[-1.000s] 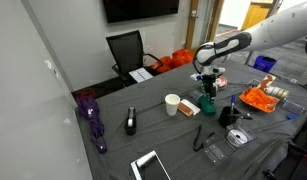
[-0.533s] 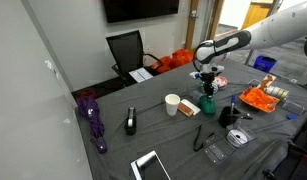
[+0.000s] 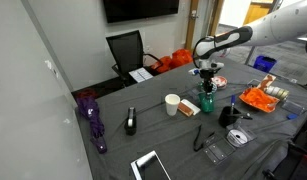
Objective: Se the green cup straight and put the marker inside it
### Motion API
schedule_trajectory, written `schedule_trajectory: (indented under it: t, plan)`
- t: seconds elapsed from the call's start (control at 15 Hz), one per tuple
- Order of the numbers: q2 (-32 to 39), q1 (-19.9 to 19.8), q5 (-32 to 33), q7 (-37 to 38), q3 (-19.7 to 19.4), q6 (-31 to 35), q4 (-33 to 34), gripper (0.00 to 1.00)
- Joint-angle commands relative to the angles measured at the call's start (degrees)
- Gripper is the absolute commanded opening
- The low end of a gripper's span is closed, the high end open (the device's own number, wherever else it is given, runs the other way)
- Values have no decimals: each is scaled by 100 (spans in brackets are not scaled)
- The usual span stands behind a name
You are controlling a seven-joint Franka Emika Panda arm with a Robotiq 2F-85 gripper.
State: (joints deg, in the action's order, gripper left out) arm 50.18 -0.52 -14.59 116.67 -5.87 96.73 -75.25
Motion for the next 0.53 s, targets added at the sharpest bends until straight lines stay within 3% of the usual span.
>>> schedule_trajectory:
  t: [0.0, 0.47]
  plan:
    - [-260, -82, -63, -169, 110, -171, -114, 1]
    - [-1003, -106, 283, -1023, 27, -181, -530, 1]
